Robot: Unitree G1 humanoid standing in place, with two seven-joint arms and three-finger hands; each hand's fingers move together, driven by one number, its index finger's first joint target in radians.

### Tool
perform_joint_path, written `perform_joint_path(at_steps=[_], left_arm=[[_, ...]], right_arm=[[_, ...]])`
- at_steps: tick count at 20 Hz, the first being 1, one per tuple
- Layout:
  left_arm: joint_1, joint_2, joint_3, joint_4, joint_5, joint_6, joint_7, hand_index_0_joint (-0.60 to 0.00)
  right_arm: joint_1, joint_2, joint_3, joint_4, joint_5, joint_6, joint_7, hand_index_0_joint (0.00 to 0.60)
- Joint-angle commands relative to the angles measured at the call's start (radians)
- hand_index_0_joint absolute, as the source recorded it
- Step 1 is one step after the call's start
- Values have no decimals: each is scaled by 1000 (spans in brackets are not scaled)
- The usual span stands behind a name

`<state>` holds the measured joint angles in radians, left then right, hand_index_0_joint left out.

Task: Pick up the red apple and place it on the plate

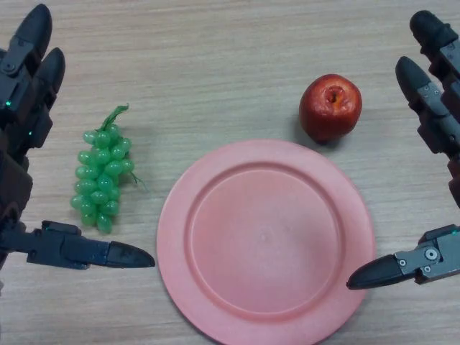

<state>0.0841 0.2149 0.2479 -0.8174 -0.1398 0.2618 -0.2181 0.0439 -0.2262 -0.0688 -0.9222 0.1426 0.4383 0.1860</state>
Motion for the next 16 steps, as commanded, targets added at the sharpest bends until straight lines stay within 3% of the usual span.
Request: perform_joint_path(at_steps=[1,9,16], left_arm=[[-15,27,52,-51,-27,-129,20,0],[12,14,51,-53,-34,-151,-8,0],[49,-8,8,-66,-4,-126,1,0]], right_arm=[[-4,-7,-46,-52,18,-149,-15,0],[-20,-7,-45,-20,8,-163,-37,0],[-256,-59,-37,97,47,29,-105,0]])
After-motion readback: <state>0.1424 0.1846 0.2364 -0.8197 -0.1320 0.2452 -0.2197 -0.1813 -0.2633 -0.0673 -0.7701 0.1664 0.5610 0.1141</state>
